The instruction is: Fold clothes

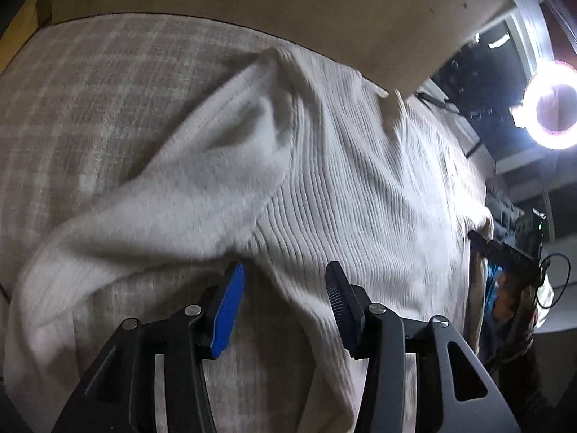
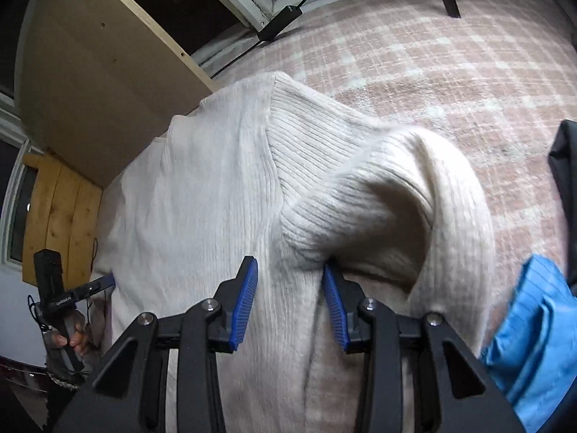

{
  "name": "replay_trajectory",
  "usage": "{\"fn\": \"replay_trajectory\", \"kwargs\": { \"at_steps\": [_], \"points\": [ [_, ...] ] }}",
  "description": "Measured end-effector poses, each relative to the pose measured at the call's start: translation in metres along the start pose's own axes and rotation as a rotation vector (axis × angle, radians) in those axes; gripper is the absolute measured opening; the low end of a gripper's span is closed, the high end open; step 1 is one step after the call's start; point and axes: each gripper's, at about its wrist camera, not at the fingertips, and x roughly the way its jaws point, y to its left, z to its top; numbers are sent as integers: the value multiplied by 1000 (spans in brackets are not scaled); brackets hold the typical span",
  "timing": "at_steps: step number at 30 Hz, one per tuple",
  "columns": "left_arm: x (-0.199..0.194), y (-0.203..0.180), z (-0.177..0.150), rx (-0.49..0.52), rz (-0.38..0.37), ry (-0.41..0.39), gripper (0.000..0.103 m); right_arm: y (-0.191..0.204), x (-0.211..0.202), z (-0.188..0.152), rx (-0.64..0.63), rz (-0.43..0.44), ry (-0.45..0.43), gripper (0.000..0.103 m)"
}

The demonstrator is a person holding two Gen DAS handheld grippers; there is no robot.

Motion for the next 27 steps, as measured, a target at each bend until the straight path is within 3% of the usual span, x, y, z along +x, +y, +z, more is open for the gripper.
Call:
{"fn": "replay_trajectory", "kwargs": {
  "at_steps": [2,4,5,6,10,12,13,17,20,23,25,27],
  "points": [
    [2,11,9,-28,-10,-30,38,0,1,2,0,5,-8,37],
    [-3,18,10,-45,-14,-62,3,4,2,1,-9,3,-20,36],
    [-5,18,11,-39,-16,-80,3,8,2,1,-28,-6,-27,27],
    [-7,17,12,-33,-18,-99,3,11,1,0,-46,-15,-35,10],
    [-46,15,15,23,58,-222,2,29,-29,-6,-101,13,-126,7],
    [-52,16,25,65,157,-279,0,34,-42,-5,-120,-13,-186,6],
    [-50,19,32,72,202,-286,0,33,-38,-3,-118,-43,-184,6],
    [-31,38,42,27,170,-159,0,31,-7,1,-138,-147,-60,9],
    [-51,21,21,104,132,-155,0,33,-16,-2,-147,-125,-53,13],
    [-69,-1,-15,179,87,-131,14,37,-40,-12,-151,-82,-51,13],
    [-72,-14,-43,204,48,-91,38,42,-55,-24,-173,-61,-30,18],
    [-58,-29,-68,224,30,-36,40,48,-67,-44,-198,-51,-7,24]
  ]
}}
